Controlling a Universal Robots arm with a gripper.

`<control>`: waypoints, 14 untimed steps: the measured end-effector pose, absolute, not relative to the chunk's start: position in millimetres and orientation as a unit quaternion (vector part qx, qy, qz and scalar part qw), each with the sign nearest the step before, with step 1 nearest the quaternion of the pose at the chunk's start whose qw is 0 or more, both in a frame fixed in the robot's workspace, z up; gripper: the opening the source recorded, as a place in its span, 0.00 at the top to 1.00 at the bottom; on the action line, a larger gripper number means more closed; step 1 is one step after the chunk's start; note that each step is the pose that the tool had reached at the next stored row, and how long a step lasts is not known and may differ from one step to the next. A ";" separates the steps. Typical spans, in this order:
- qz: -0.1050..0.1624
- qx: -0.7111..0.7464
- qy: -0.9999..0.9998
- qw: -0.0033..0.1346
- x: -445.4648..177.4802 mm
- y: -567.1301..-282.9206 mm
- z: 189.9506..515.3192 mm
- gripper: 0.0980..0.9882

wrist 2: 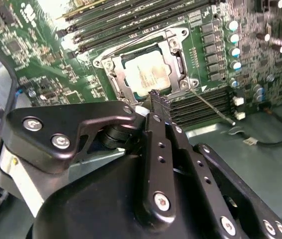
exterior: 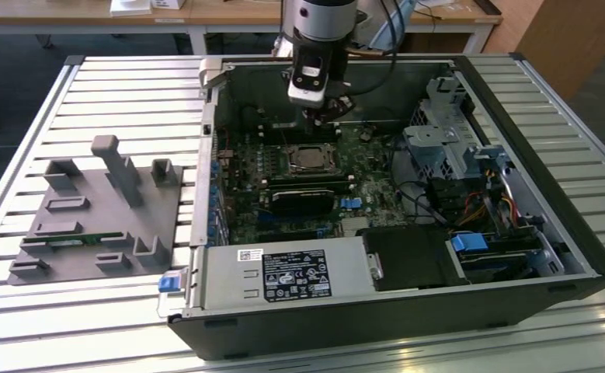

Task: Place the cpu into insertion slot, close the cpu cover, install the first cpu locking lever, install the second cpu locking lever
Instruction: 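Install the first cpu locking lever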

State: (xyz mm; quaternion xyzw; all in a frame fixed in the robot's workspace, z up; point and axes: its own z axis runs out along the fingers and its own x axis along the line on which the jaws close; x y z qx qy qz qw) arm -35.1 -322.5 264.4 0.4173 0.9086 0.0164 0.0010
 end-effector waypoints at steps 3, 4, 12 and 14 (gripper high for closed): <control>0.016 0.393 0.920 0.001 -35.1 -322.5 264.4 0.99; 0.016 0.384 0.923 0.000 -35.1 -322.5 264.4 0.99; 0.016 0.317 0.948 -0.001 -35.1 -322.5 264.4 0.99; 0.016 0.303 0.953 -0.001 -35.1 -322.5 264.4 0.99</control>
